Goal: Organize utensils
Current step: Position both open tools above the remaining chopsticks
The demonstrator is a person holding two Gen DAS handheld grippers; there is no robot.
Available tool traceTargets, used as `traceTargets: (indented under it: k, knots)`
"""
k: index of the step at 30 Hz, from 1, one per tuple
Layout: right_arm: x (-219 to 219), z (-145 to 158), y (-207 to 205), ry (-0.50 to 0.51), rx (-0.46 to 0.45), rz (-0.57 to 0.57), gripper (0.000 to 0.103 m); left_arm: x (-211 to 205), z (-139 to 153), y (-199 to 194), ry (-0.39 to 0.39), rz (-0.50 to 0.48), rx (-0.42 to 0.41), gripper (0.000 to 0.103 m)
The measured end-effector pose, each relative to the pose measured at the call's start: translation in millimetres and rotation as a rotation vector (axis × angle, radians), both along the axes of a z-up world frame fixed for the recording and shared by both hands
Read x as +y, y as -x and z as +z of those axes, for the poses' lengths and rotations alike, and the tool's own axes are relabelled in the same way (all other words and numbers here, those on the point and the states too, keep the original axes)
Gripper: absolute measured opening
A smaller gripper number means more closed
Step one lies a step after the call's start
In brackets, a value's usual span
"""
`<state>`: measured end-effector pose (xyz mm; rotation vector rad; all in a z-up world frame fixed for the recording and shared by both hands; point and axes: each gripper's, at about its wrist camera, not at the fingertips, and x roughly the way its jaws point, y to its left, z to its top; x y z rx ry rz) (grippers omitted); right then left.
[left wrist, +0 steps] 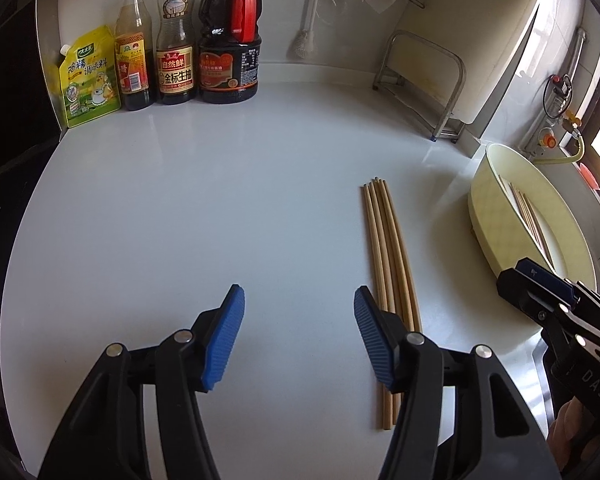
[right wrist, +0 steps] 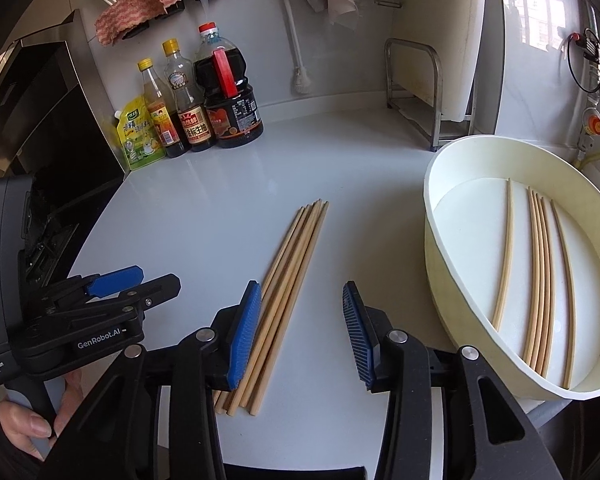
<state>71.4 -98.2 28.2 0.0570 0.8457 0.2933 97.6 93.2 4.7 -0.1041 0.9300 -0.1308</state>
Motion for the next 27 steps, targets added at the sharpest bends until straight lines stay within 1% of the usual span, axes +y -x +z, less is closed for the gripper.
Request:
traceTargets:
  k: [16, 20, 27]
  knots:
    - [5, -19, -4, 0.009, 0.043, 0.005, 0.044, 9, -8, -8, 0.008, 0.001, 0.011, 0.057]
    - [4, -23, -6, 0.005, 0.047, -0.003, 0.044, 8, -10, -10, 0.01, -0.005, 0.015, 0.06]
    - [7, -35, -11, 0.004, 0.07, -0.01, 0.044, -1, -16, -14, 0.0, -0.024, 0.03, 0.06]
